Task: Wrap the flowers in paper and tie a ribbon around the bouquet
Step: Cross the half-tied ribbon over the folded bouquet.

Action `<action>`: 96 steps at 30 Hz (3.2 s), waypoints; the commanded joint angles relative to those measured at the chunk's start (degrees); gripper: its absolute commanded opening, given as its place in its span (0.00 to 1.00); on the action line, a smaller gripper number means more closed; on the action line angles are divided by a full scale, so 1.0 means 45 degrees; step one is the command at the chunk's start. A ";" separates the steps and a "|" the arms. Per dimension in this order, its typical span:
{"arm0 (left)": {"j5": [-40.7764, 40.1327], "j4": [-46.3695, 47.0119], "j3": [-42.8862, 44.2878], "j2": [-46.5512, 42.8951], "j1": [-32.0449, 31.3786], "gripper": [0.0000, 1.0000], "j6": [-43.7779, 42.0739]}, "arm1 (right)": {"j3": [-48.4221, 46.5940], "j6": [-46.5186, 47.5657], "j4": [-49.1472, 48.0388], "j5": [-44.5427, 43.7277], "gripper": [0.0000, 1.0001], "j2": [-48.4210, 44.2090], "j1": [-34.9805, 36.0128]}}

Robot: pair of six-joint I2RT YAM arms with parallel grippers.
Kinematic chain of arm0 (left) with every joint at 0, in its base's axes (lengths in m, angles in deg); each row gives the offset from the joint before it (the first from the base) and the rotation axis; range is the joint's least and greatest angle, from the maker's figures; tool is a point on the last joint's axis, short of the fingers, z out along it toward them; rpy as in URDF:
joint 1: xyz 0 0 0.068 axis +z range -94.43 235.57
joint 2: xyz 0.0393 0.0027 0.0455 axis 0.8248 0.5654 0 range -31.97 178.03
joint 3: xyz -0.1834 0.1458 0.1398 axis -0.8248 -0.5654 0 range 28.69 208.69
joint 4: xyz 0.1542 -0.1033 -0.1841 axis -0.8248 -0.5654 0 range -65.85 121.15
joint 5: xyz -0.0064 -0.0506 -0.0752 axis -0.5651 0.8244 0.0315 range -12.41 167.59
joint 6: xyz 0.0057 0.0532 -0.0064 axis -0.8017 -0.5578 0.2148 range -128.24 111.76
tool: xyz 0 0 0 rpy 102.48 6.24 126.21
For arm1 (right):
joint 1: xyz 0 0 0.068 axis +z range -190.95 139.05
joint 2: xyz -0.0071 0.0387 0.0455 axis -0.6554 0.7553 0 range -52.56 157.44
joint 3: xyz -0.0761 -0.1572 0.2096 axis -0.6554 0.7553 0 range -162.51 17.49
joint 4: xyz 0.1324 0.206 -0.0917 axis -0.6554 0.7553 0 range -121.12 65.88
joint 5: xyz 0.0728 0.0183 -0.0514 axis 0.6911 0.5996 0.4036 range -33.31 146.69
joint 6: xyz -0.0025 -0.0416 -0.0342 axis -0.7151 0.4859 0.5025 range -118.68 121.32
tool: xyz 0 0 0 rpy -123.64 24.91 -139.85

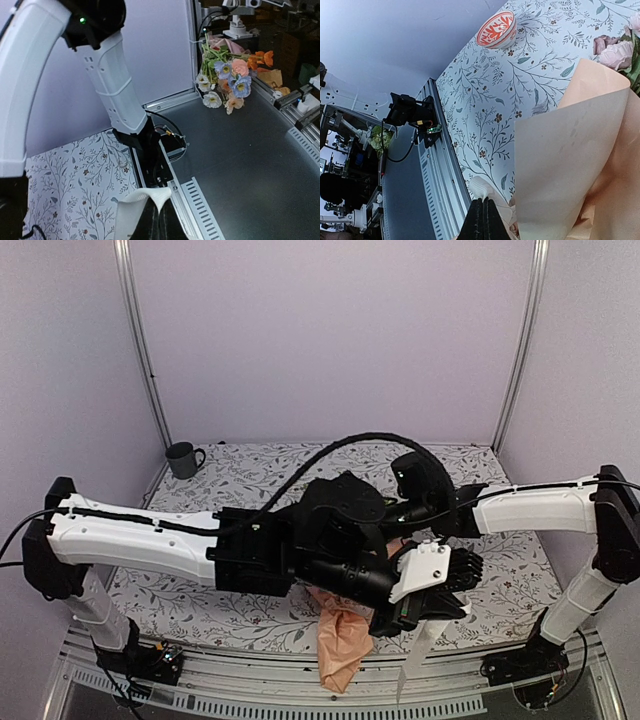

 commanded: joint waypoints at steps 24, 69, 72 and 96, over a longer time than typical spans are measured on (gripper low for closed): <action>-0.2987 0.2906 0.1051 0.4517 0.0516 0.00 -0.0348 | -0.1813 0.1912 0.2694 0.0204 0.00 0.0619 -0.0065; -0.5983 1.0149 -1.2734 -0.4013 0.3940 0.88 0.5460 | -0.0432 -0.1281 -0.0272 -0.0177 0.00 0.0182 0.0885; -0.5135 1.0544 -1.2568 -0.3580 0.4089 0.91 0.5126 | -0.0368 -0.1238 -0.0367 -0.0046 0.00 0.0189 0.0916; -0.3143 1.0053 -1.2049 -0.2917 0.4590 0.00 0.5032 | 0.0594 -0.1528 -0.0026 -0.0640 0.20 -0.0870 0.0988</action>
